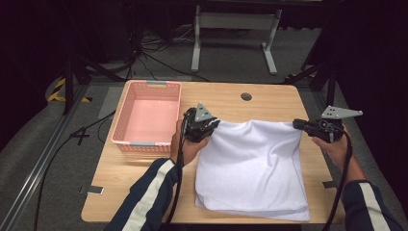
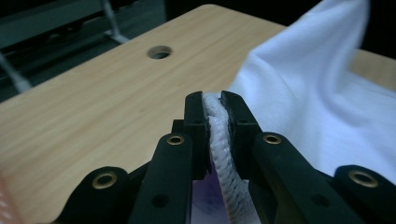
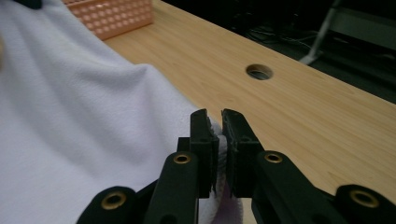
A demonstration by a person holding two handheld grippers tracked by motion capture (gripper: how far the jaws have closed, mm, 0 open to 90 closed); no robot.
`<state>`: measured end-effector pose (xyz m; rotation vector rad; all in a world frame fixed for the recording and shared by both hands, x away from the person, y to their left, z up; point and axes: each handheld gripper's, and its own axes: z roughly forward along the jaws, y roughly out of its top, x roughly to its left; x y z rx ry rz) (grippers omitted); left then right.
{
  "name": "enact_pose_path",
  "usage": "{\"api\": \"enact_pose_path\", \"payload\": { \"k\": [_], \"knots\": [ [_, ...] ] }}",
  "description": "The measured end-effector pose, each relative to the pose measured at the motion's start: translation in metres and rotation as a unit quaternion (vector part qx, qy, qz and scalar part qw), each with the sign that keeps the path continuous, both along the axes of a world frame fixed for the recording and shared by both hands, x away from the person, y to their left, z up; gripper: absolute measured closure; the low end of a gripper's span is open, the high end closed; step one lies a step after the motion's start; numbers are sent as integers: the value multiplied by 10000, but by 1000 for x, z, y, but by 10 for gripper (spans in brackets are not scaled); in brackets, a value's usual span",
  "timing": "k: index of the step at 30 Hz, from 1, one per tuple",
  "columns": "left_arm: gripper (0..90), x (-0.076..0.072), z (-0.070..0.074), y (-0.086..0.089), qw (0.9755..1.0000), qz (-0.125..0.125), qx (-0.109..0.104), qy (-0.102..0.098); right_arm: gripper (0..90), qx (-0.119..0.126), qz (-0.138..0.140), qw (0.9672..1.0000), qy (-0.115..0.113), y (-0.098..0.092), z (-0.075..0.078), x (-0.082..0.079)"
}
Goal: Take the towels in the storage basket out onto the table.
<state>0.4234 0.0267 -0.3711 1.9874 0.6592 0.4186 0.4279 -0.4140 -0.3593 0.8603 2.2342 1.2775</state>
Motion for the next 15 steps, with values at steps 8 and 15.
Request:
{"api": "enact_pose_path", "payload": {
  "k": [8,15],
  "knots": [
    [812,-46,-19,32,9974,-524,-485,-102,833,-46,750,9971,-85,-12,1,-56],
    [814,-88,-40,48,9917,-1283,78,-13,833,-240,1684,9853,161,-29,-23,-122]
  ]
}}
